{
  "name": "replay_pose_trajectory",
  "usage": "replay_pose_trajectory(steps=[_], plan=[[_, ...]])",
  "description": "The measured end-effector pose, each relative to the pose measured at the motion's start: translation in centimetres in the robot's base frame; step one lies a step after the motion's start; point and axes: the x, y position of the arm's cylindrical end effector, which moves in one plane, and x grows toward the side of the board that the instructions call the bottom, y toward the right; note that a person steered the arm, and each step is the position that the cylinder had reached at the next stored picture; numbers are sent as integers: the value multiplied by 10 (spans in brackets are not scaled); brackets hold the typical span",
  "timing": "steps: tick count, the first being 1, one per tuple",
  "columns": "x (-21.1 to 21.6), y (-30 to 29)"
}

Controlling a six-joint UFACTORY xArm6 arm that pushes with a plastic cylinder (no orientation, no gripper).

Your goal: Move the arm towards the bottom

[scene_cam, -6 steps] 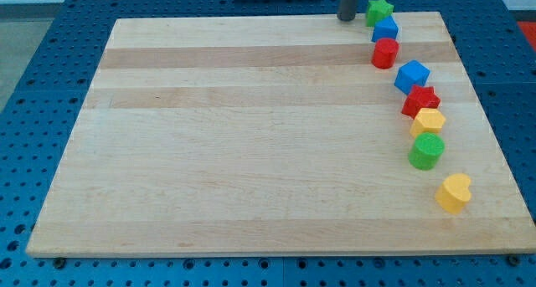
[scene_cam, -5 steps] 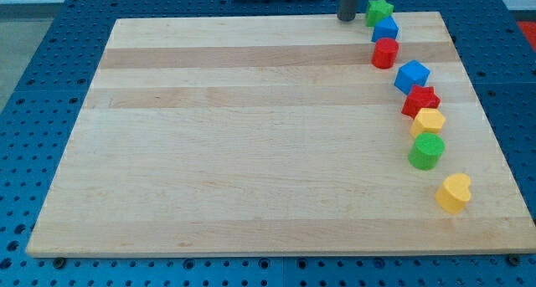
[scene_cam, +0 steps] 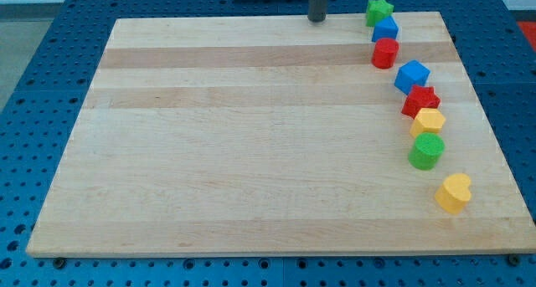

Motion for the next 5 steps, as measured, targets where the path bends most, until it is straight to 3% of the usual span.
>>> replay_pose_trajectory(steps=[1,2,5], plan=[[0,18],[30,0],[302,-158]])
